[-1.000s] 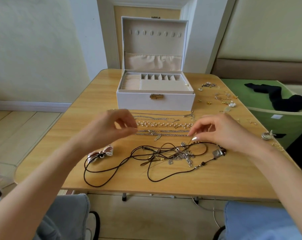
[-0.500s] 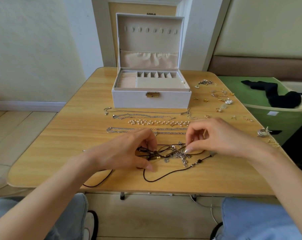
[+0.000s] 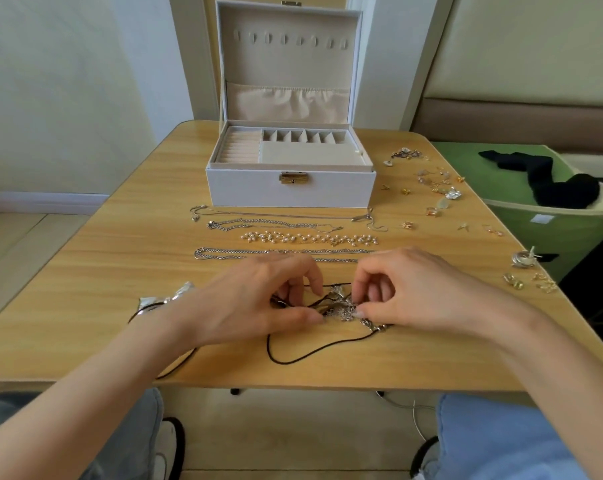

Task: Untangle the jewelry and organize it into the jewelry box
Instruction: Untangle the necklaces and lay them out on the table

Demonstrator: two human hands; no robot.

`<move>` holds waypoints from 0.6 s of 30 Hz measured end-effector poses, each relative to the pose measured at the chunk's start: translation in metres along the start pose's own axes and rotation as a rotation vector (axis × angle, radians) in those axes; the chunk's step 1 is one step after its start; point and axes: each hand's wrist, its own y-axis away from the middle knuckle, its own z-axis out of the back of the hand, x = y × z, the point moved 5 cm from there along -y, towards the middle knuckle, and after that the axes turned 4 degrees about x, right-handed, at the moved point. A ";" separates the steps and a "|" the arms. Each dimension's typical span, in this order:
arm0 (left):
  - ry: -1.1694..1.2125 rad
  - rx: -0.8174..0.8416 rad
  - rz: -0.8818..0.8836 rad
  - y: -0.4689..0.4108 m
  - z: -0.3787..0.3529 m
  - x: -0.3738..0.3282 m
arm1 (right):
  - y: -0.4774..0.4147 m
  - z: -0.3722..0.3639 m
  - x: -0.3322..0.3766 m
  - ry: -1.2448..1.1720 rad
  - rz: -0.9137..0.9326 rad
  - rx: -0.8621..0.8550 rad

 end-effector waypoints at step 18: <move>-0.041 0.062 -0.020 -0.010 -0.006 0.001 | 0.005 0.011 -0.010 -0.228 -0.049 -0.017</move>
